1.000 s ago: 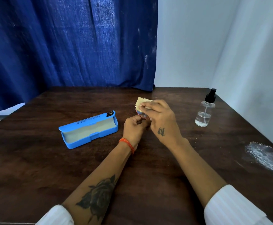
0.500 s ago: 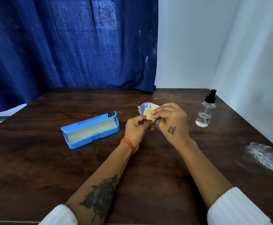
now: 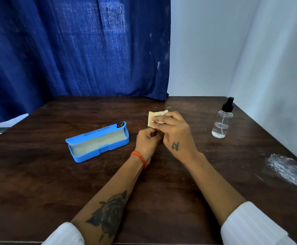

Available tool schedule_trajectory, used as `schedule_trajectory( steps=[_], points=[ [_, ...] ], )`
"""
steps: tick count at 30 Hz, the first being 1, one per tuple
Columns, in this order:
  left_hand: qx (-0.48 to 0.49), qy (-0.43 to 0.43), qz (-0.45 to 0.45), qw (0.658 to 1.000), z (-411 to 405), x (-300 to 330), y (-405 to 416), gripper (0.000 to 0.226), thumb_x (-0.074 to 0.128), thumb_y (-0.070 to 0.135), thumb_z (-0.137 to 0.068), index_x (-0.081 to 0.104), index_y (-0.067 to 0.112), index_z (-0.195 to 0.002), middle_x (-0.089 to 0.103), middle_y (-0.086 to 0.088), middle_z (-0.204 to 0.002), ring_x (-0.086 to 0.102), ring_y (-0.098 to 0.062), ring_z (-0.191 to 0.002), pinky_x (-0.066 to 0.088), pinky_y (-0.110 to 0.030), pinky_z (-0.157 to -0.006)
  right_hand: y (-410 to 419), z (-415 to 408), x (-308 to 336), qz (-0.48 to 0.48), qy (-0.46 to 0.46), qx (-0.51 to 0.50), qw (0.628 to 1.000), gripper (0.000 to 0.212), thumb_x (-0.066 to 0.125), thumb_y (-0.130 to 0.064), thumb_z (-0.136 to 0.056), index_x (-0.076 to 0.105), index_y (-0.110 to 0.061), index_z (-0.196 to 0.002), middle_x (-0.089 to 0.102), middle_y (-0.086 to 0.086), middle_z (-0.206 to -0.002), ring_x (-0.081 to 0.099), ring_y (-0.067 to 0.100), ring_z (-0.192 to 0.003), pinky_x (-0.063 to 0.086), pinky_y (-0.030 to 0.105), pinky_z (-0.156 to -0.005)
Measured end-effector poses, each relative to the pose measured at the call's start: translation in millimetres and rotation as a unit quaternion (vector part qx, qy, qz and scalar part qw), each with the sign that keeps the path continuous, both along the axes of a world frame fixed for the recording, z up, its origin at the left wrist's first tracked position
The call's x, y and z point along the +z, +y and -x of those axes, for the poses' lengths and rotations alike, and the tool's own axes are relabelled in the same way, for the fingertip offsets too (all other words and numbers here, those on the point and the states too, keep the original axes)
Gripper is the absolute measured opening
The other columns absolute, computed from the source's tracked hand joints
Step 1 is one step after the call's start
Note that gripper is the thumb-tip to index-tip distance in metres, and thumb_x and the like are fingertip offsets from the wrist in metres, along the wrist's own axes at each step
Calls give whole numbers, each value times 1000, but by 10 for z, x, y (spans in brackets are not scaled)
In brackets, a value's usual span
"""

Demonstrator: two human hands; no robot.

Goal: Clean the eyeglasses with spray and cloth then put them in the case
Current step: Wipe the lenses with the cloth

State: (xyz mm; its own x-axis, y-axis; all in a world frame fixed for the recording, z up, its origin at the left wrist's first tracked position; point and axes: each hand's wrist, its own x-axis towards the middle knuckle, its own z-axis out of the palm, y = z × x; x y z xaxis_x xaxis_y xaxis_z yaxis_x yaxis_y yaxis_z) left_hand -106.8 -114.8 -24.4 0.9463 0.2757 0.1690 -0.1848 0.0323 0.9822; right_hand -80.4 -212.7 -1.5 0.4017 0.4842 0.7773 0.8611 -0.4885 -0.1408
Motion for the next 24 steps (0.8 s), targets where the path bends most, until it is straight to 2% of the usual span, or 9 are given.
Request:
schedule_trajectory(
  steps=[3,6,9,13,16,19,21,24],
  points=[
    [-10,-9,19,1000,17,14,0,18,56,-5,-83,67,9,-81,63,-6,-72,60,-9,-66,49,-19,-58,-71,20,12,-26,-16,22,999,32,45,6,-72,74,-4,-81,73,6,-89,54,14,-91,51,28,-81],
    [-13,-12,22,1000,18,8,-4,13,59,-3,-82,67,0,-92,62,-2,-68,56,2,-52,44,-12,-50,-119,25,29,-72,0,20,997,31,48,11,-59,73,-4,-68,73,4,-76,61,22,-80,54,32,-72],
    [-23,-7,29,999,14,0,-15,16,61,-2,-81,66,-1,-96,64,-4,-72,59,0,-56,47,-13,-54,-130,5,35,-103,14,19,994,31,48,15,-53,71,-4,-62,72,5,-70,61,25,-74,53,30,-67],
    [-36,-3,28,999,-20,-20,1,15,62,-1,-81,68,8,-92,68,-3,-76,63,-5,-65,53,-20,-65,-166,-40,34,-110,10,3,994,29,50,15,-51,71,-5,-59,72,4,-67,59,24,-73,49,26,-65],
    [-38,6,20,999,-47,-40,12,11,63,4,-82,69,10,-89,69,1,-70,63,-4,-62,53,-18,-64,-200,-69,51,-140,13,-16,990,24,48,7,-54,69,-4,-55,71,4,-64,60,25,-69,47,24,-64],
    [-39,4,15,999,-45,-39,33,7,65,10,-82,70,15,-83,70,4,-67,63,-4,-63,52,-16,-62,-234,-124,68,-175,25,-65,982,26,51,12,-57,70,-6,-58,71,6,-65,63,26,-69,48,28,-65],
    [-38,2,11,999,-41,-33,38,8,66,11,-81,70,17,-77,70,5,-63,62,-3,-61,51,-16,-61,-246,-159,109,-224,61,-103,967,32,53,18,-61,72,-7,-66,73,7,-73,66,26,-75,51,29,-71],
    [-40,-4,3,999,-35,-31,29,7,66,10,-81,70,15,-79,70,3,-66,62,-5,-63,53,-18,-65,-192,-128,241,-262,93,-67,958,31,54,16,-70,74,-7,-78,74,7,-85,67,21,-83,52,31,-80]
  ],
)
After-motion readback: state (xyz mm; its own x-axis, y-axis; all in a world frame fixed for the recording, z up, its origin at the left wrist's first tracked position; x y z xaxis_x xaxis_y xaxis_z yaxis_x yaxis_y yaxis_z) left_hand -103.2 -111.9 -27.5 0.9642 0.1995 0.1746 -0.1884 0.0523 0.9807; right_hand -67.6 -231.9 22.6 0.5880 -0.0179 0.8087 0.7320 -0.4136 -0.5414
